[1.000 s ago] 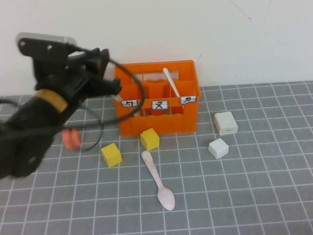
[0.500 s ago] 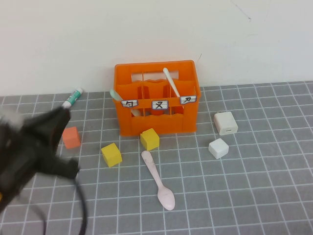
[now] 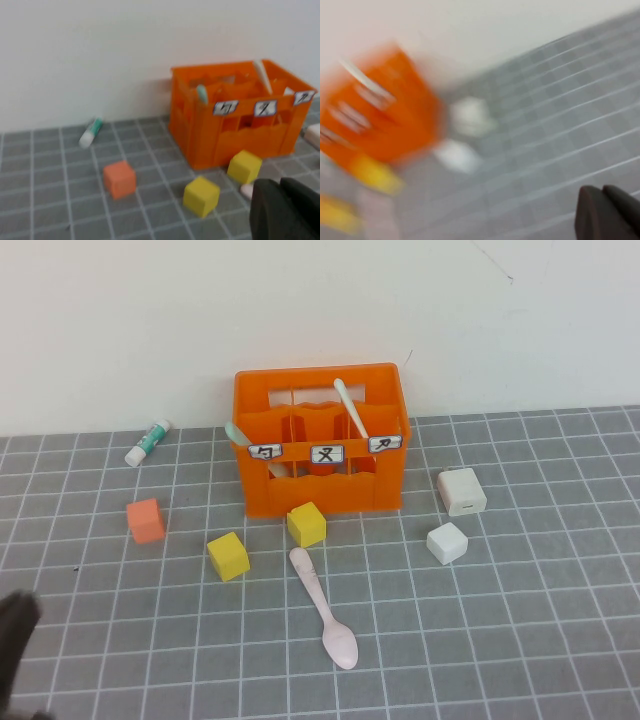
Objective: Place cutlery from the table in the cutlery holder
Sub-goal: Pick up the spoon
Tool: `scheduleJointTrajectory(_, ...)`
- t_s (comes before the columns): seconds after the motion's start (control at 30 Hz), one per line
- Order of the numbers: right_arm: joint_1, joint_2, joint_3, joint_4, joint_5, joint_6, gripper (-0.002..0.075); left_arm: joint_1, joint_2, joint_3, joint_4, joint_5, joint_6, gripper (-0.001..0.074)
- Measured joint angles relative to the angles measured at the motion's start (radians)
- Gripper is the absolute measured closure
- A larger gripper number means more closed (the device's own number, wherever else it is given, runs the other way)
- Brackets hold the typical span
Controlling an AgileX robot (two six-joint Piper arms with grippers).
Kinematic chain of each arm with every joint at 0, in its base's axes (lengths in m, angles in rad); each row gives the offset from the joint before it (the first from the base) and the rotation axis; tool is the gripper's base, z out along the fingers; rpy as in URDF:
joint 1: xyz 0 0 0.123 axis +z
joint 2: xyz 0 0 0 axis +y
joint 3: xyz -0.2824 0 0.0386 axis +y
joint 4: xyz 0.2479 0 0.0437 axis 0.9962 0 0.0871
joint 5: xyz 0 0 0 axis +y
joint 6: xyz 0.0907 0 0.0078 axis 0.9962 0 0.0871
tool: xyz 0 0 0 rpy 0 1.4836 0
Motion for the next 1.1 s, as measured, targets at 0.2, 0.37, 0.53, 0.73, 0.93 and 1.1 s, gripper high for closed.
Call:
scheduleJointTrajectory(0.2,0.0,0.0,0.0,0.424,-0.016,0.114,0.0729,0.0,-0.189,0.002,-0.009,0.239,-0.001,0.0735)
scheduleJointTrajectory(0.37,0.0,0.0,0.0,0.373,0.003,0.062,0.0729,0.0,-0.309,0.002,-0.036,0.354,-0.001,0.0735)
scheduleJointTrajectory(0.53,0.0,0.0,0.0,0.312,0.066,0.009,0.0729,0.0,-0.358,0.002,-0.056,0.403,-0.007,0.0735)
scheduleJointTrajectory(0.73,0.0,0.0,0.0,0.309,0.07,-0.006,0.0729,0.0,-0.36,0.006,-0.058,0.419,-0.007,0.0735)
scheduleJointTrajectory(0.93,0.0,0.0,-0.002,0.309,0.072,-0.008,0.0729,0.0,-0.36,0.007,-0.06,0.425,-0.007,0.0735)
scheduleJointTrajectory(1.1,0.0,0.0,-0.002,0.309,0.074,-0.01,0.0729,0.0,-0.36,0.007,-0.06,0.425,-0.007,0.0735)
